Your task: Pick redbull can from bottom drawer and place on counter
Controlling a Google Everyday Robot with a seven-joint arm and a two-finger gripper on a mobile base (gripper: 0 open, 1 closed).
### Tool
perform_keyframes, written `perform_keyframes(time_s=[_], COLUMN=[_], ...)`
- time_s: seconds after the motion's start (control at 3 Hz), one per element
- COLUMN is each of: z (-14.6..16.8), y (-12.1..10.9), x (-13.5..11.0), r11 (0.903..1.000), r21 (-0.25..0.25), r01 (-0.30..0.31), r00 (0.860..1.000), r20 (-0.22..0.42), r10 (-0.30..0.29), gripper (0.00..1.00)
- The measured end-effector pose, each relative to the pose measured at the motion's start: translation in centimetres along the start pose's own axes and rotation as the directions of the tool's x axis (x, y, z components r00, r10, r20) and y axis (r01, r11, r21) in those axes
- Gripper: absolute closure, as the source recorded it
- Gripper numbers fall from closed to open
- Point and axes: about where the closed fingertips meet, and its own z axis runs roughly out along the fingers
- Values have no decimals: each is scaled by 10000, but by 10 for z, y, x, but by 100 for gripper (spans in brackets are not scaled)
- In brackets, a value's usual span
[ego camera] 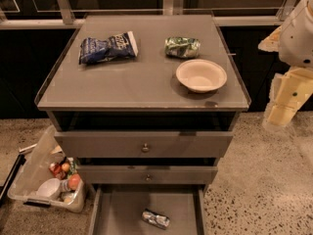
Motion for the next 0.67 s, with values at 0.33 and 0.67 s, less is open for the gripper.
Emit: perform_keyframes(time_s=[0.33, 0.67], z=[0, 8], y=[0, 2], x=[0, 3], r11=[10000, 9991], r21=[2, 428], r01=[1, 78], r00=[10000, 9994], r20=[2, 347], r10=[-1, -93], gripper=[0, 0])
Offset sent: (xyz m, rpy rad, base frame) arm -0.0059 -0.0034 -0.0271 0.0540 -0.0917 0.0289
